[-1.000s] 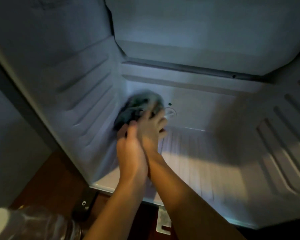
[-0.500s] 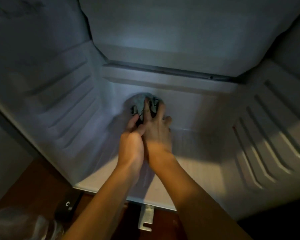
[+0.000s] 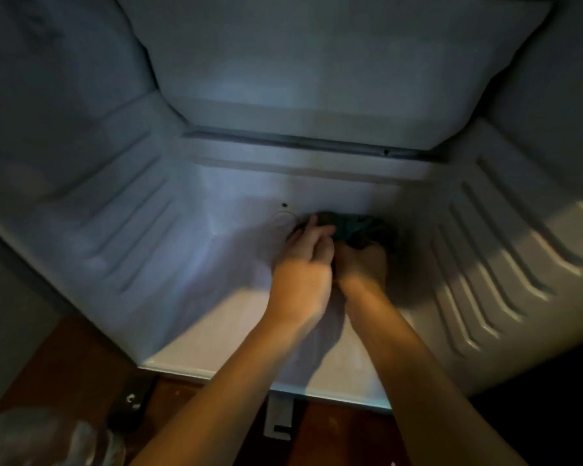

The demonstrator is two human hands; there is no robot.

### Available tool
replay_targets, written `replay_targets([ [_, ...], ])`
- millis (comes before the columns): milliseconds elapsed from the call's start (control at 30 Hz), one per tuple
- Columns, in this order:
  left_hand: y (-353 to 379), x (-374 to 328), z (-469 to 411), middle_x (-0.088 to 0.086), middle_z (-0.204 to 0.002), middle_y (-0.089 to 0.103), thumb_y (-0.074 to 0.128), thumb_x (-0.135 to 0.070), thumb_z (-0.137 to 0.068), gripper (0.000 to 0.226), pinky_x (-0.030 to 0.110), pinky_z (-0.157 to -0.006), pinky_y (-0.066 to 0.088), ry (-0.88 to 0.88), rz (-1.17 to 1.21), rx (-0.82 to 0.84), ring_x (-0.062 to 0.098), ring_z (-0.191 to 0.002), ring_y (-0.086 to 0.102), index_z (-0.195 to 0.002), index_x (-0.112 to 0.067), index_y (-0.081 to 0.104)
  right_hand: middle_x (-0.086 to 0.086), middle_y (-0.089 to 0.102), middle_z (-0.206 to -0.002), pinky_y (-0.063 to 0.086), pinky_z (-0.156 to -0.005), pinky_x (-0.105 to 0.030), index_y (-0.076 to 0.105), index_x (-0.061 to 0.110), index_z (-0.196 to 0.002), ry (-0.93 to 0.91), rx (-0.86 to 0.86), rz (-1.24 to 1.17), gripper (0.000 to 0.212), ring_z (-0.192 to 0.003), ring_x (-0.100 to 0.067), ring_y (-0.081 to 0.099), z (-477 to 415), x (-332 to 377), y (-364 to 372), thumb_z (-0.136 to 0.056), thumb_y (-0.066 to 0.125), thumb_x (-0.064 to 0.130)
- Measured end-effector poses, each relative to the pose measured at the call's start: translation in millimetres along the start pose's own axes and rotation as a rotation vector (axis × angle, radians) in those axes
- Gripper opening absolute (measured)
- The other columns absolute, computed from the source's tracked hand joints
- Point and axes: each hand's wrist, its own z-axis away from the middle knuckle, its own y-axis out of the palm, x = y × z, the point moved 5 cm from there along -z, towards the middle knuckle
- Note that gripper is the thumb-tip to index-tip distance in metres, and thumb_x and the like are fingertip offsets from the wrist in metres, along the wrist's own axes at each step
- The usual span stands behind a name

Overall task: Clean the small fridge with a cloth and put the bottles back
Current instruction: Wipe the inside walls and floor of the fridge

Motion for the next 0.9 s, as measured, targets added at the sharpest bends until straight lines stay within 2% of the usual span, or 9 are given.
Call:
replay_targets([
  [100, -37, 17, 3, 0.002, -0.149, 0.047, 0.048, -0.006, -0.098, 0.040, 0.035, -0.116, 0.034, 0.061, -0.280, -0.117, 0.018, -0.137, 0.042, -0.134, -0.023, 0.057, -0.018, 0.067, -0.118, 0.050, -0.091, -0.034, 0.067, 0.001, -0.115, -0.037, 0.119, 0.049, 0.043, -0.112, -0.034, 0.062, 20, 16, 40, -0.090, 0.063, 0.037],
  [200, -74, 39, 10, 0.011, -0.139, 0.054, 0.053, -0.003, -0.089, 0.061, 0.044, -0.104, 0.046, -0.033, -0.312, -0.254, 0.027, -0.126, 0.053, -0.146, -0.020, 0.040, -0.029, 0.037, -0.144, 0.037, -0.109, -0.036, 0.041, -0.008, -0.140, -0.028, 0.201, 0.261, 0.089, -0.135, -0.040, 0.035, 43, 31, 85, -0.084, 0.065, 0.057],
  [300, -94, 49, 33, 0.007, -0.133, 0.055, 0.052, -0.002, -0.092, 0.058, 0.020, -0.093, 0.049, -0.150, -0.222, -0.342, 0.021, -0.117, 0.056, -0.146, -0.018, 0.036, -0.033, 0.014, -0.153, 0.019, -0.119, -0.044, 0.013, -0.011, -0.148, -0.062, 0.161, 0.456, 0.123, -0.143, -0.044, 0.017, 61, 33, 107, -0.072, 0.073, 0.065],
  [367, -104, 55, 47, 0.002, -0.129, 0.057, 0.054, -0.003, -0.094, 0.050, 0.008, -0.087, 0.045, -0.209, -0.079, -0.460, 0.015, -0.114, 0.056, -0.139, -0.021, 0.042, -0.026, 0.019, -0.151, 0.021, -0.115, -0.043, 0.017, -0.002, -0.149, -0.207, 0.180, 0.576, 0.115, -0.138, -0.042, 0.022, 75, 32, 120, -0.071, 0.077, 0.059],
  [467, -109, 62, 53, 0.001, -0.128, 0.058, 0.051, 0.003, -0.093, 0.044, 0.028, -0.103, 0.045, -0.260, 0.105, -0.567, 0.016, -0.118, 0.056, -0.128, -0.024, 0.047, -0.015, 0.024, -0.146, 0.028, -0.107, -0.043, 0.022, 0.012, -0.148, -0.524, 0.281, 0.767, 0.093, -0.128, -0.038, 0.029, 89, 40, 146, -0.077, 0.072, 0.044],
  [600, -111, 59, 55, 0.005, -0.121, 0.063, 0.052, 0.009, -0.087, 0.049, 0.038, -0.098, 0.050, -0.256, -0.077, -0.602, 0.020, -0.111, 0.060, -0.129, -0.017, 0.052, -0.013, 0.033, -0.144, 0.030, -0.109, -0.040, 0.033, 0.009, -0.145, -0.670, 0.487, 0.875, 0.083, -0.130, -0.034, 0.035, 80, 53, 154, -0.079, 0.071, 0.044],
  [700, -109, 55, 61, 0.011, -0.114, 0.065, 0.052, 0.006, -0.088, 0.037, 0.034, -0.087, 0.049, -0.204, -0.187, -0.639, 0.026, -0.107, 0.061, -0.121, -0.010, 0.056, -0.012, 0.054, -0.129, 0.047, -0.096, -0.034, 0.057, 0.011, -0.123, -0.716, 0.637, 0.845, 0.063, -0.115, -0.030, 0.054, 71, 67, 146, -0.074, 0.075, 0.047],
  [800, -107, 53, 65, 0.015, -0.114, 0.063, 0.049, 0.006, -0.090, 0.032, 0.024, -0.081, 0.043, -0.184, -0.202, -0.640, 0.028, -0.105, 0.060, -0.120, -0.003, 0.055, -0.008, 0.067, -0.114, 0.054, -0.089, -0.034, 0.066, 0.016, -0.110, -0.603, 0.834, 0.915, 0.050, -0.101, -0.025, 0.064, 65, 78, 143, -0.067, 0.078, 0.040],
  [900, -109, 45, 66, 0.019, -0.108, 0.061, 0.046, 0.008, -0.089, 0.031, 0.018, -0.074, 0.034, -0.140, -0.226, -0.669, 0.032, -0.100, 0.059, -0.117, -0.001, 0.055, -0.008, 0.070, -0.087, 0.057, -0.074, -0.036, 0.071, 0.017, -0.080, -0.561, 0.921, 0.982, 0.031, -0.082, -0.026, 0.068, 65, 83, 139, -0.053, 0.072, 0.032],
])
